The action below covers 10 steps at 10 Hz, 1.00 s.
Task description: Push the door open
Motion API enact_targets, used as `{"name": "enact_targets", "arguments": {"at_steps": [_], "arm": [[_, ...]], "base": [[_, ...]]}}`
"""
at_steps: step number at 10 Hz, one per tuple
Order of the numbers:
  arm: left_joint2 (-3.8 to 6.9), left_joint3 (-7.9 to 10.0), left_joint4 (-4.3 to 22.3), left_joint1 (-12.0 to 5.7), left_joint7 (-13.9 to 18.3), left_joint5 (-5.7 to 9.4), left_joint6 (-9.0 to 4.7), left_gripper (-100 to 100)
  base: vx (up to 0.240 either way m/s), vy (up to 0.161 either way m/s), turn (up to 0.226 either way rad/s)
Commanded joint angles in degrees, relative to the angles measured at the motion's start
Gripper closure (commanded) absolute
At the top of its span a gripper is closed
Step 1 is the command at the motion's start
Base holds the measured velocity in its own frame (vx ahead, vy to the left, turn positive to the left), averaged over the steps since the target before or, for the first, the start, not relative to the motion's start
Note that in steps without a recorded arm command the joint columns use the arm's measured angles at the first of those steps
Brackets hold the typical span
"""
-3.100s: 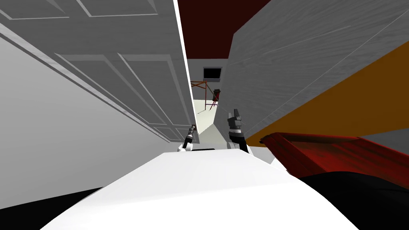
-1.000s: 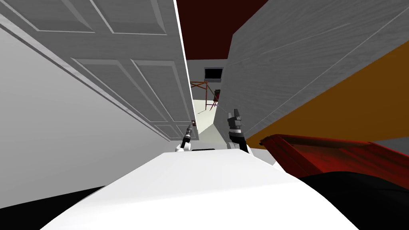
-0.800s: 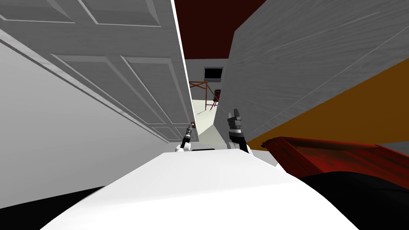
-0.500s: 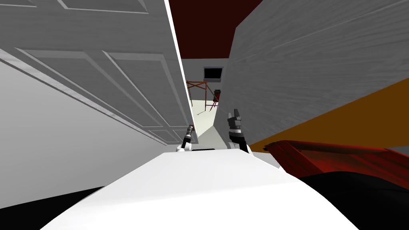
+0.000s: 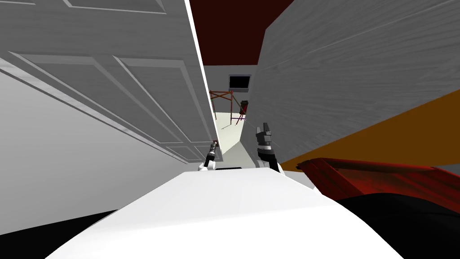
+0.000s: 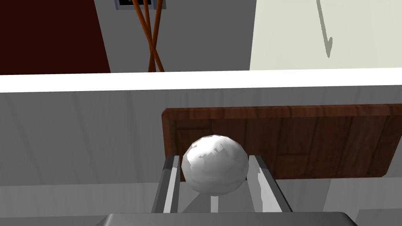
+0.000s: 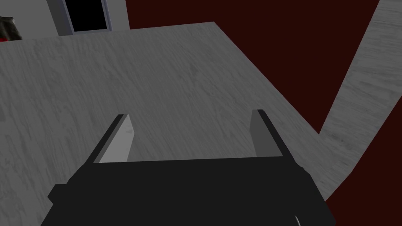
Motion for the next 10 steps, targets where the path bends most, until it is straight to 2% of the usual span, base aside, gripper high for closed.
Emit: {"name": "enact_targets", "arguments": {"at_steps": [1,2,3,5,7,8,10], "arm": [[0.00,0.02,-0.04,0.01,0.04,0.02,-0.09,100],[0.00,0.02,-0.04,0.01,0.04,0.02,-0.09,100],[0.53,0.58,0.07,-0.01,-0.38,0.33,-0.02,100],[0.92,1.08,0.09,-0.06,-0.72,0.62,-0.06,100],[0.92,1.08,0.09,-0.06,-0.72,0.62,-0.06,100],[1.47,1.96,0.14,-0.15,-1.31,1.12,-0.12,100],[1.85,2.75,0.18,-0.23,-1.83,1.57,-0.18,100]], "base": [[0.000,0.000,0.000],[0.000,0.000,0.000],[0.109,-0.011,0.026],[0.160,-0.052,0.032],[0.095,-0.003,0.013],[0.134,-0.021,0.010],[0.164,-0.045,0.081]]}}
